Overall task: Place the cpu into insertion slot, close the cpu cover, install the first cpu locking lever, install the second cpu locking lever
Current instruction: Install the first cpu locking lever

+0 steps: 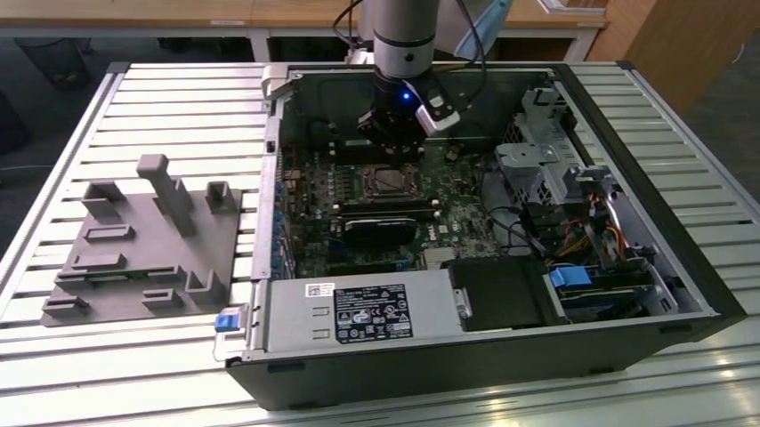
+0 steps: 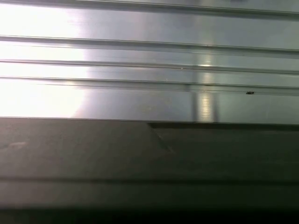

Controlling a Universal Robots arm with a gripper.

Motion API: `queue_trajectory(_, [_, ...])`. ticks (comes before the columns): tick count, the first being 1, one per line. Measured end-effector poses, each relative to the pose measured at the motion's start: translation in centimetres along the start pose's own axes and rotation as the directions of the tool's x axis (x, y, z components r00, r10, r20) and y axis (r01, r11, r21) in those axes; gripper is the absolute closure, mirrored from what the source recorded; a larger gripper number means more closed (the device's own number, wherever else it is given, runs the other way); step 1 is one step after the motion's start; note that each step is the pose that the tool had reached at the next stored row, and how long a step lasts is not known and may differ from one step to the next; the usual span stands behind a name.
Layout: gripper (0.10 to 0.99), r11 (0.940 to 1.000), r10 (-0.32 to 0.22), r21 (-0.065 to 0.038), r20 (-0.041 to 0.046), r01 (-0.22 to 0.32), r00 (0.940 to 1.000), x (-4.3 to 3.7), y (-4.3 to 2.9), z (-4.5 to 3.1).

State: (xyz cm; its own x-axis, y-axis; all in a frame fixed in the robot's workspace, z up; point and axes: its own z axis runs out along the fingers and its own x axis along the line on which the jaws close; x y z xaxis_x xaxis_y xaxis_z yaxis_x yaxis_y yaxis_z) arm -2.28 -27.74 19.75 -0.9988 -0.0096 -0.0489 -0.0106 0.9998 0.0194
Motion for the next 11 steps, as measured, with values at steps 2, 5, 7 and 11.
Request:
queue_trajectory(2, [0.98, 1.0, 0.0, 0.0, -0.0002, 0.0, 1.0, -0.02, 0.0, -0.01])
queue_trajectory(5, [0.98, 1.0, 0.0, 0.001, -0.0003, 0.0, 1.0, -0.09, 0.0, -0.04])
queue_trajectory(7, [0.98, 1.0, 0.0, 0.0, -0.0003, 0.0, 1.0, -0.16, 0.0, -0.08])
queue_trajectory(11, [0.98, 1.0, 0.0, 0.0, 0.0, 0.0, 1.0, -0.24, 0.0, -0.05])
